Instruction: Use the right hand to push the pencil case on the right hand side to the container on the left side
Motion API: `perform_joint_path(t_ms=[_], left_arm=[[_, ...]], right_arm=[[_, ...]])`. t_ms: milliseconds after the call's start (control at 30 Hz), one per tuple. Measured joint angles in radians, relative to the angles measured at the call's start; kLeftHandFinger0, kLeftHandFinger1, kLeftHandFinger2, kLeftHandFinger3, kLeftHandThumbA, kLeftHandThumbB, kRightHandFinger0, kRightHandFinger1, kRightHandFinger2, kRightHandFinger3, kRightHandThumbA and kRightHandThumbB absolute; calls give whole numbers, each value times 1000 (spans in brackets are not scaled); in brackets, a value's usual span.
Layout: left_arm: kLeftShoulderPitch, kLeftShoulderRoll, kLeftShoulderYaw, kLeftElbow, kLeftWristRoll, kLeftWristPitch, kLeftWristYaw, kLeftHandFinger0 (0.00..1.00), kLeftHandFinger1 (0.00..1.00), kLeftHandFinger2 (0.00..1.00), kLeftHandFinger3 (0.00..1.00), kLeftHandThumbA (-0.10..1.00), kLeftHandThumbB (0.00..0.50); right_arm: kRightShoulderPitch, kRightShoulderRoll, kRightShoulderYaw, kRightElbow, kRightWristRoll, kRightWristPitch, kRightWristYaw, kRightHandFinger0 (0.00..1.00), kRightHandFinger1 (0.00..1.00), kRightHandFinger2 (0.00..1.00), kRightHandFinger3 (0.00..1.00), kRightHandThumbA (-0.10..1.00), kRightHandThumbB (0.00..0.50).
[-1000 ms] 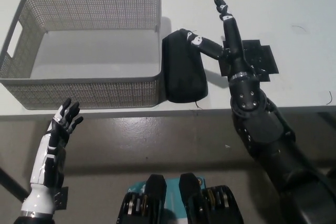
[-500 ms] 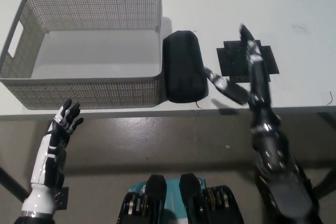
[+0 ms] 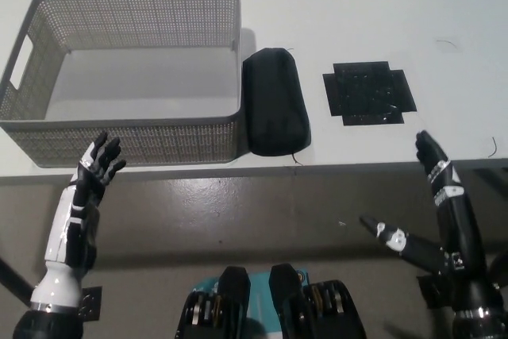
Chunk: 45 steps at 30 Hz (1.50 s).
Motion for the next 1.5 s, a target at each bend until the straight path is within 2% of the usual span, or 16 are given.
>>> perform_joint_path(t_ms=[133,267,333,433,533,633,800,967,1067,1133,1333,1433,1500], left_arm=[[-1,1,0,-2,0,6,0,1000,1000,1000,1000,1000,117],[-1,1,-1,-2,1,15,0,1000,1000,1000,1000,1000,131],[-1,1,-1,-2,1,17,0,1000,1000,1000,1000,1000,118],[-1,1,-1,-2,1,18,0,1000,1000,1000,1000,1000,122],[-1,1,-1,-2,1,20,0,1000,1000,1000,1000,1000,101],[-1,1,-1,-2,1,19,-1,1000,1000,1000,1000,1000,100],[-1,2,-1,-2,1,19,-5,1000,1000,1000,1000,1000,102],[0,2,-1,-2,1,19,-10,1000,1000,1000,1000,1000,102],[0,2,-1,-2,2,18,-10,1000,1000,1000,1000,1000,106],[1,2,-1,-2,3,18,-10,1000,1000,1000,1000,996,99],[8,2,-1,-2,3,17,-12,1000,1000,1000,1000,996,95],[12,2,-1,-2,2,17,-14,1000,1000,1000,1000,997,101],[16,2,-1,-2,2,16,-15,1000,1000,1000,1000,1000,104]], right_arm=[[4,1,1,9,7,0,35,1000,1000,1000,1000,1000,305],[5,4,1,27,12,-1,62,1000,1000,1000,1000,1000,287],[5,6,1,35,18,-1,75,1000,1000,1000,1000,1000,271],[5,9,1,43,24,-1,87,1000,1000,1000,1000,1000,279],[4,15,0,45,25,-1,95,1000,1000,1000,1000,1000,278],[4,27,-1,53,26,-1,103,1000,1000,1000,1000,1000,243],[4,32,-10,59,30,-1,118,1000,1000,1000,1000,1000,221],[3,35,-25,64,39,-1,128,1000,1000,1000,1000,1000,236],[2,35,-31,67,45,-1,136,1000,1000,1000,1000,1000,226],[2,35,-34,67,47,-1,140,1000,1000,1000,1000,1000,253],[1,37,-45,66,47,0,141,1000,1000,1000,1000,1000,243],[-1,37,-50,66,48,1,142,1000,1000,1000,1000,1000,222],[-4,38,-55,65,48,2,142,1000,1000,1000,1000,1000,235]])
